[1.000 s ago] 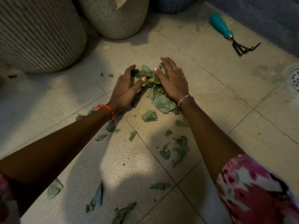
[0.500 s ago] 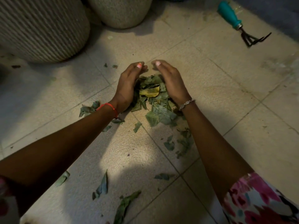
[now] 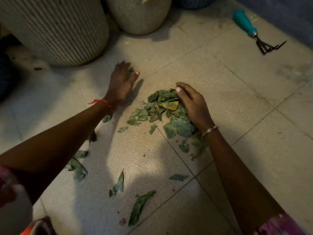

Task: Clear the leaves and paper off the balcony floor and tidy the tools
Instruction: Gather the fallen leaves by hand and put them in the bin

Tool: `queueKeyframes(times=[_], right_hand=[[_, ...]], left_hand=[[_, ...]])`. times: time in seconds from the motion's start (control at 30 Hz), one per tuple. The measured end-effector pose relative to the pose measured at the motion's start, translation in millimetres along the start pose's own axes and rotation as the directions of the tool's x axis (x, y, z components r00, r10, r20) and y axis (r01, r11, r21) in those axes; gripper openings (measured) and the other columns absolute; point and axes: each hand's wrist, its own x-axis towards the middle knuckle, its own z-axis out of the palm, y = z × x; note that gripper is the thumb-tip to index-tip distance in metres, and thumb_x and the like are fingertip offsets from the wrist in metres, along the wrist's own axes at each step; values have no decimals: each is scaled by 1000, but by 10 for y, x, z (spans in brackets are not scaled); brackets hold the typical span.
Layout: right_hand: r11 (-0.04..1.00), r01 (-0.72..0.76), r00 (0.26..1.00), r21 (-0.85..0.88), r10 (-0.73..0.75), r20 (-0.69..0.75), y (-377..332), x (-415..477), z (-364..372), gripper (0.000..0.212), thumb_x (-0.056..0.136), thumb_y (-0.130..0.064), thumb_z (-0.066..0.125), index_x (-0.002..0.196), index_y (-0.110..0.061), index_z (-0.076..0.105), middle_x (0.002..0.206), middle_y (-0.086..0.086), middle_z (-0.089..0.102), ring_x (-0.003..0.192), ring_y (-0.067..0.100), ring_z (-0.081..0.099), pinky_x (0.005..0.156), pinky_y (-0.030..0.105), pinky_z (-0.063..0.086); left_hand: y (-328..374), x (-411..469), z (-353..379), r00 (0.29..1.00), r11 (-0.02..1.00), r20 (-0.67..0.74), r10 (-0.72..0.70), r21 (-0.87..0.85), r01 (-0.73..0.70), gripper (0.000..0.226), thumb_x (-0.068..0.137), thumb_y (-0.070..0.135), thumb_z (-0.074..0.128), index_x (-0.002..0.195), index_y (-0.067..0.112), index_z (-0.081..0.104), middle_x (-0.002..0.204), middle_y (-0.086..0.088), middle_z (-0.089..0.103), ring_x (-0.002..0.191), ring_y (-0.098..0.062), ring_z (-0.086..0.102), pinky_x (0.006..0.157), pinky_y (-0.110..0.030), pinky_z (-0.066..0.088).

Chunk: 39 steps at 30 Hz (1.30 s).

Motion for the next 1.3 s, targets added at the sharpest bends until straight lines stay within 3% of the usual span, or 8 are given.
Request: queueKeyframes(times=[0.13, 0.27, 0.43, 0.67, 0.83, 0.9, 1.1, 1.3], right_hand=[[993, 34, 999, -110, -38, -36, -19, -18, 49, 65, 82, -61, 38, 132, -22, 52, 133, -2, 55, 125, 15, 47, 107, 43, 36], [982, 65, 997, -177, -71, -28, -40, -26, 60, 69, 82, -64, 34, 136, -22, 48, 137, -2, 52, 128, 14, 44, 111, 42, 31], [968, 78, 997, -239, -69, 43, -74, -23, 23, 49, 94, -49, 37, 136, -26, 48, 143, -5, 46, 135, 7, 33, 115, 27, 14], [996, -35, 989, 76, 24, 147, -94, -46, -70, 45, 95, -45, 43, 132, -21, 54, 138, -4, 51, 133, 11, 41, 116, 35, 26], [994, -8, 999, 111, 14, -50, -152, -381, -142, 48, 97, -39, 43, 135, -10, 49, 141, 2, 48, 130, 6, 42, 112, 29, 33], [997, -36, 988, 72, 46, -147, -133, -544, -164, 59, 92, -48, 39, 139, -13, 44, 145, 2, 44, 133, 9, 38, 113, 33, 32], [960, -101, 950, -262, 15, -312, 43, -983, 89, 82, 83, -69, 30, 144, -14, 31, 151, 11, 32, 139, 23, 30, 109, 49, 34], [869, -60, 949, -491, -102, -297, 16, -938, 265, 79, 86, -64, 37, 142, -8, 33, 148, 20, 32, 138, 33, 30, 111, 47, 30]], left_hand=[[-50, -24, 32, 987, 980, 158, 2, 198, -33, 58, 101, 38, 34, 149, 9, 20, 158, -8, 11, 146, -19, 8, 119, -37, 2], [108, -248, 66, 939, 985, 304, 159, 9, -170, 55, 96, 43, 32, 144, 17, 34, 156, -1, 22, 144, -13, 17, 120, -38, 6], [304, -498, -11, 878, 910, 436, 198, -415, 1, 46, 93, 37, 34, 127, 14, 55, 128, -1, 59, 117, -8, 55, 105, -22, 39], [266, -690, -236, 990, 949, 81, 113, -304, -84, 39, 100, 29, 33, 124, 9, 57, 137, -6, 52, 128, -9, 44, 112, -22, 29], [-44, -849, -285, 969, 979, -196, -149, 108, 172, 56, 96, 50, 24, 135, 18, 49, 150, -2, 37, 143, -20, 21, 112, -58, -7], [-110, -967, -216, 953, 957, -181, -245, 110, 267, 64, 93, 56, 22, 138, 18, 43, 153, -5, 30, 144, -24, 16, 111, -64, -6], [72, -1064, 99, 997, 990, -49, -53, 131, 59, 71, 90, 54, 20, 147, 12, 25, 157, -11, 16, 146, -24, 10, 119, -46, 2], [454, -900, 257, 986, 970, 159, 48, -242, -8, 54, 99, 39, 37, 146, 14, 27, 152, -8, 32, 137, -20, 32, 111, -30, 26]])
